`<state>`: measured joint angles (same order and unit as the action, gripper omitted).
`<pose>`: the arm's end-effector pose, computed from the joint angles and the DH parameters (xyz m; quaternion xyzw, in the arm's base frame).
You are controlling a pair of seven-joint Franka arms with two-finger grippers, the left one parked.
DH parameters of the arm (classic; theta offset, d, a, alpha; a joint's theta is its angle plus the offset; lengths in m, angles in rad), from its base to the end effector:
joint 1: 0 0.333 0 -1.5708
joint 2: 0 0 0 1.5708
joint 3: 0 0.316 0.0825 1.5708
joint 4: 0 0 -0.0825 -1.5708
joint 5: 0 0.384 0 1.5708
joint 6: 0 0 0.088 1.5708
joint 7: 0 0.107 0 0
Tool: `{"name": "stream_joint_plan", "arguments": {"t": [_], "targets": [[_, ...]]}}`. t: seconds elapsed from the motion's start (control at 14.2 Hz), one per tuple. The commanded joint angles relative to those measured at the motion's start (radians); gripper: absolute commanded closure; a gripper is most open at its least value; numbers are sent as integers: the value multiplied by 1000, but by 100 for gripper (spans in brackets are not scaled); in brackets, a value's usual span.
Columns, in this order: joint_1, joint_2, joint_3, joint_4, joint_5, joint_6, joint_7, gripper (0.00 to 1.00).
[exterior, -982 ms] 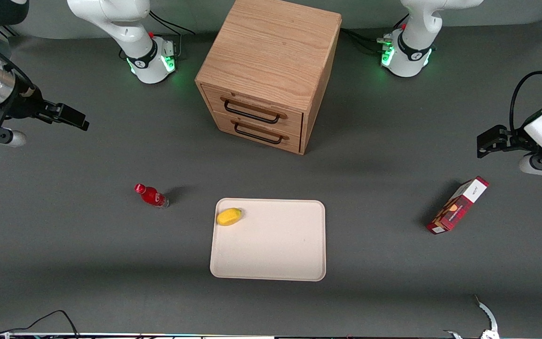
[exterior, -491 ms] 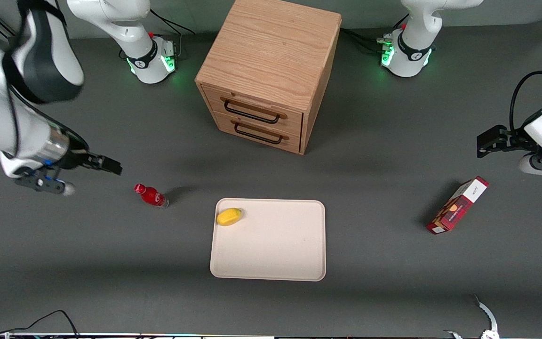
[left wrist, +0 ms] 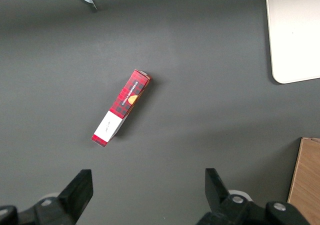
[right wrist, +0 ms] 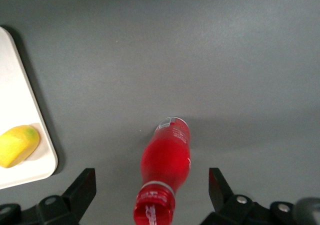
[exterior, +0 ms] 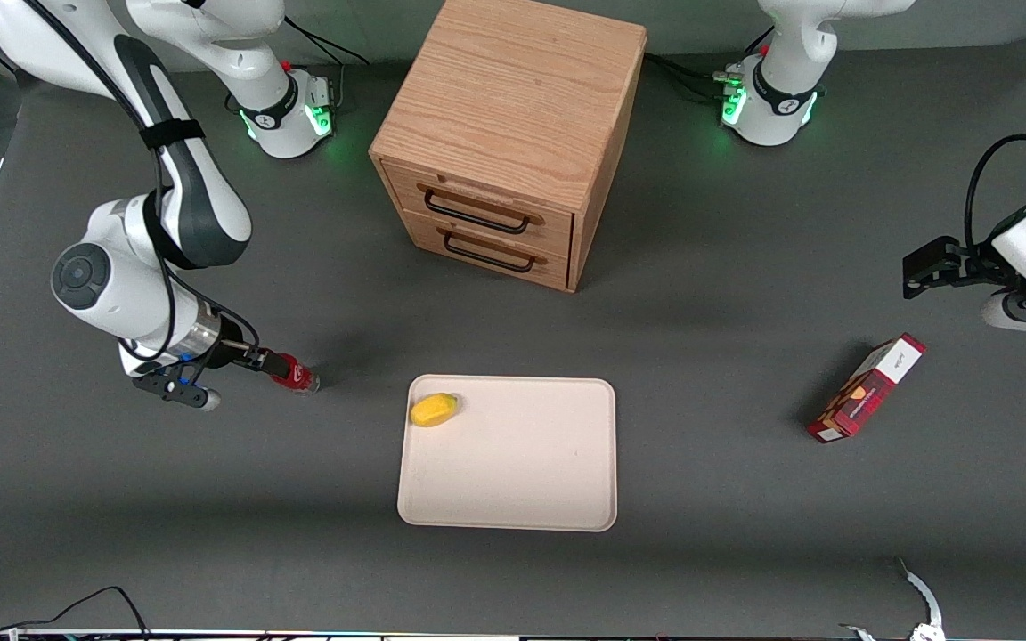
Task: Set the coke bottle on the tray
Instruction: 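Lower the open right gripper around the red bottle and close it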
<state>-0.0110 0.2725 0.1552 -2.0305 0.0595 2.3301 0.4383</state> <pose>0.5902 0.0840 0.3171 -0.9845 0.1694 -0.0019 0.0451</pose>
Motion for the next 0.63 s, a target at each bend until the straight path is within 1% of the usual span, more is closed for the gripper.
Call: {"name": "stream_joint_plan", "arguments": {"t": [0.0, 0.07, 0.14, 0.21, 0.28, 0.42, 0.49, 0.56], "targets": [[17, -9, -2, -31, -10, 40, 39, 6], [17, -10, -2, -37, -24, 40, 39, 29], [17, -12, 0, -40, -32, 40, 42, 60], [19, -15, 0, -42, -35, 38, 48, 86], [26, -18, 1, -45, -38, 38, 46, 100], [29, -24, 12, -45, -107, 28, 48, 100], [29, -35, 15, -42, -122, 12, 48, 100], [28, -48, 15, -31, -122, -12, 42, 100]]}}
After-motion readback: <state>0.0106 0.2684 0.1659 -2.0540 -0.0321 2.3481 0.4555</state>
